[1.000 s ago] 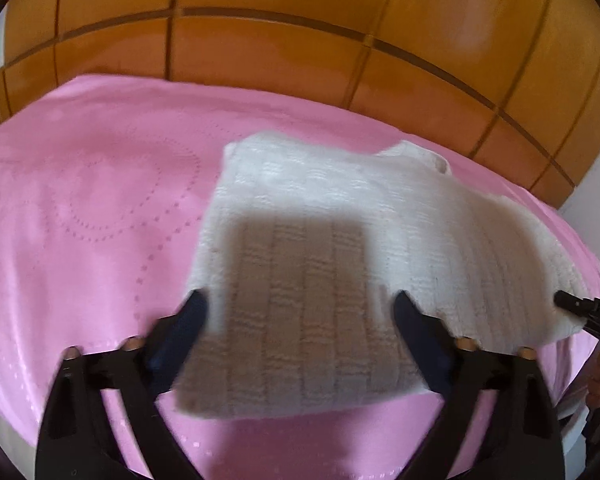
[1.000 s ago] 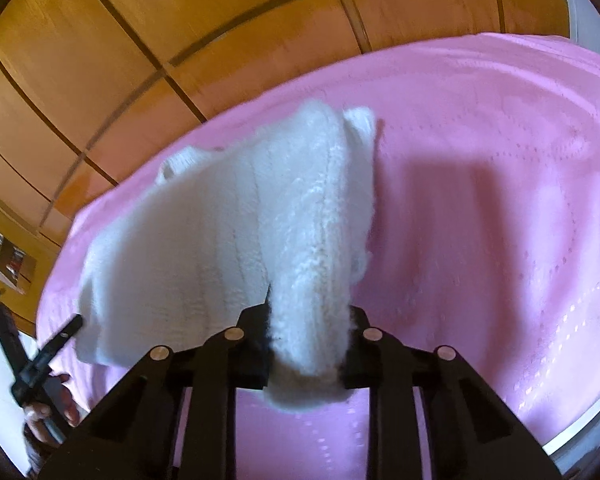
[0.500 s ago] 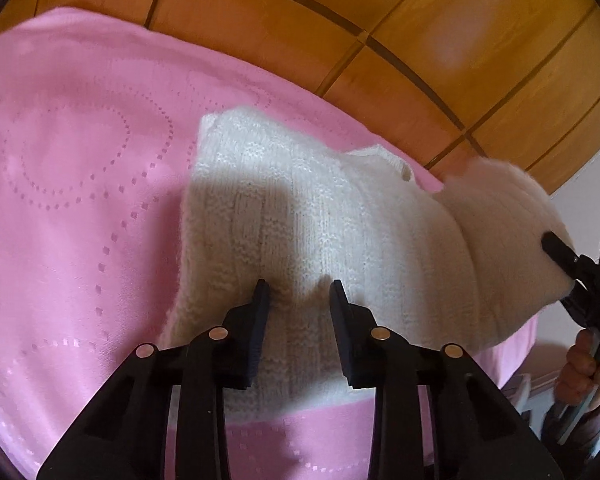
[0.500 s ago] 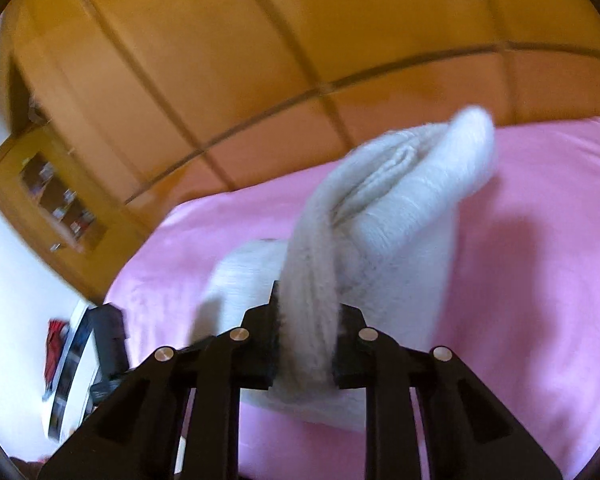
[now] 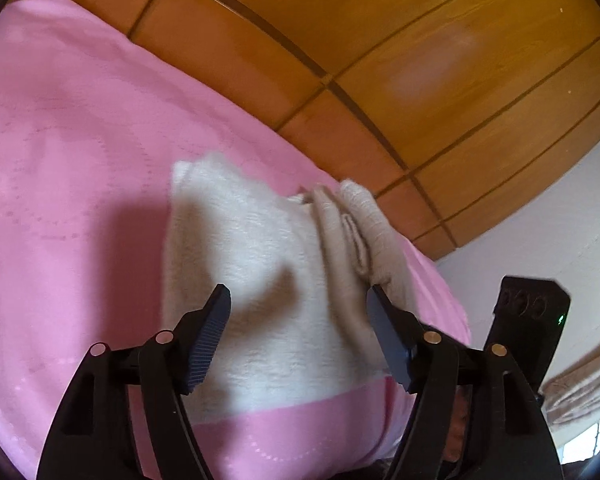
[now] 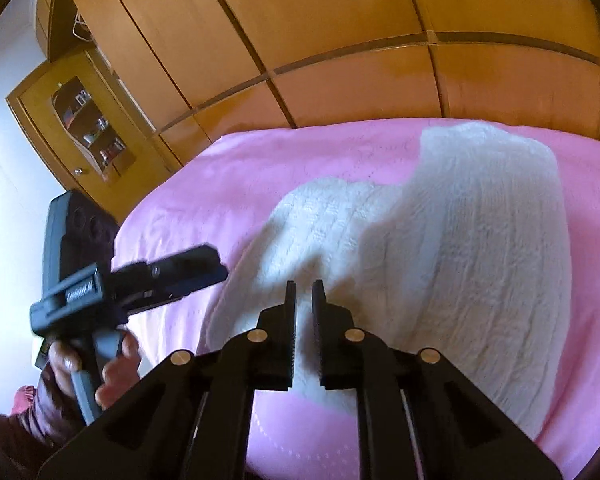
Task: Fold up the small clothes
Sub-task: 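Fold the hem over toward the collar with the right gripper while the left gripper holds the sweater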
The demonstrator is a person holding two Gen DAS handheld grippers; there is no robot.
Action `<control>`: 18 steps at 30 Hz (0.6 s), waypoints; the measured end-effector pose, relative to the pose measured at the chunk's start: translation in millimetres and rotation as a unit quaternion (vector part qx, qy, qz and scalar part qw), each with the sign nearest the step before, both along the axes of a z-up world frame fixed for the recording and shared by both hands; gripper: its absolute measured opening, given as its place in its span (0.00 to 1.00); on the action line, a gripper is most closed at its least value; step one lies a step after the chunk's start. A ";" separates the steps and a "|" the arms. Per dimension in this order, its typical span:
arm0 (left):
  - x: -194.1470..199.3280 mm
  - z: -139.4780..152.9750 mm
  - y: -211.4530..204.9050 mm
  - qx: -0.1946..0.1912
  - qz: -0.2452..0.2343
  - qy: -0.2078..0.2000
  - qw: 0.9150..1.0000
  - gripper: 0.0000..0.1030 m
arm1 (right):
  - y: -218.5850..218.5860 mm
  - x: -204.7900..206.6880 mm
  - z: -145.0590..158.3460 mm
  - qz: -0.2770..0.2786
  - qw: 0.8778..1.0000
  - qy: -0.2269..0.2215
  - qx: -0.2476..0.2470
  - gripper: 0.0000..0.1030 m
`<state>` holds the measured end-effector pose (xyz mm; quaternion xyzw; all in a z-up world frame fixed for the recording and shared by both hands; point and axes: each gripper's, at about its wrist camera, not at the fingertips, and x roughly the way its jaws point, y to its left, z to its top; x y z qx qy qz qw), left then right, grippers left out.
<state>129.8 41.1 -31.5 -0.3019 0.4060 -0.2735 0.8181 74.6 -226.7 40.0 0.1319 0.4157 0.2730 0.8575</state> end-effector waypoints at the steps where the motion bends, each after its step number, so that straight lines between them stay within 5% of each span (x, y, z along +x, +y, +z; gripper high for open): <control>1: 4.5 -0.3 -5.2 -0.015 -0.009 0.007 1.000 0.69 | -6.4 -4.0 -0.7 -0.006 1.000 -0.005 0.003 0.09; 2: 11.5 -0.8 -12.8 -0.029 -0.018 0.014 0.999 0.72 | -9.3 -7.5 -0.8 -0.006 1.000 -0.006 0.008 0.17; 3: 16.4 -0.2 -19.3 -0.042 -0.027 0.018 0.999 0.77 | -11.4 -9.7 -0.5 -0.007 1.000 -0.006 0.014 0.36; 5: 25.8 1.3 -36.1 -0.048 -0.040 0.023 0.998 0.78 | -16.1 -16.8 2.0 -0.010 1.000 -0.012 0.027 0.52; 10: 50.4 -3.9 -69.1 -0.049 -0.066 0.054 0.995 0.84 | -42.1 -47.7 20.7 -0.017 0.998 -0.041 0.050 0.65; 18: 71.7 -11.1 -94.8 -0.056 -0.067 0.090 0.992 0.86 | -105.7 -62.6 1.8 -0.135 0.990 -0.024 0.023 0.72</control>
